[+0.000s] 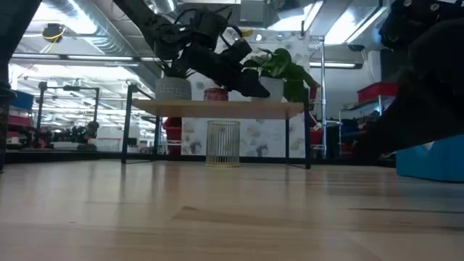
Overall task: Stock shelves
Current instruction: Put the potted plant on the shelf
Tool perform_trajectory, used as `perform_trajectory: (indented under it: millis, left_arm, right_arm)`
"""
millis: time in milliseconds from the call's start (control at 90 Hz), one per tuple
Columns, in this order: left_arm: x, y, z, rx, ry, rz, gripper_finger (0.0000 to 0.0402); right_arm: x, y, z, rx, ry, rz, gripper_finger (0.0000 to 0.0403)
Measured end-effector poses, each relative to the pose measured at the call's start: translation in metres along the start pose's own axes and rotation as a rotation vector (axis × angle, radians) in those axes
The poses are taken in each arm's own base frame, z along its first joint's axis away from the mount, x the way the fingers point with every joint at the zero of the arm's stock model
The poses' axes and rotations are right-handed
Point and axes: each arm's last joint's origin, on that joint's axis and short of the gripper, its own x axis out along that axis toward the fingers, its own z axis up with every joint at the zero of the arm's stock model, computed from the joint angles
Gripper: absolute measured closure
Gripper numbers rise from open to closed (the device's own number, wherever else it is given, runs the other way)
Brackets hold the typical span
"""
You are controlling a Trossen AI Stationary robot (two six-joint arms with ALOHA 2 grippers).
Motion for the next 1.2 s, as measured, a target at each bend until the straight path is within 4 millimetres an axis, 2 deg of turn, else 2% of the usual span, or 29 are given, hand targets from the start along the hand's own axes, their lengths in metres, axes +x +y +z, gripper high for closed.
perform_trajectory:
  millis: [156,589,811,989,1056,1200]
  left_arm:
    - [0.000,0.000,-0.001,-0.047,0.009,0.013,0.0065]
    - [0.001,0.004,-0.006,-0.175,-0.002,-0.160,0.0065]
    - [0.001,0.004,-0.007,-0.144,0.001,-0.167,0.0065]
    - [0.001,0.003,-0.007,-0.141,0.002,-0.168,0.0065]
    - [0.001,0.003,-0.007,-0.140,0.003,-0.168,0.0065]
    - [0.001,0.003,-0.007,-0.141,0.005,-0.166,0.0065]
  right_arm:
    - [0.000,0.000,0.000,0.000,0.000,0.000,0.0137]
    - [0.000,0.000,0.000,0.001,-0.003,0.000,0.0137]
    - [0.008,-0.004,0.012,0.018,-0.178,-0.081,0.0137]
    - [0.021,-0.017,0.043,-0.079,-0.260,-0.202,0.0137]
    - [0.022,-0.019,0.065,-0.153,-0.262,-0.235,0.0137]
    - [0.016,-0.028,0.116,-0.452,-0.184,-0.248,0.0137]
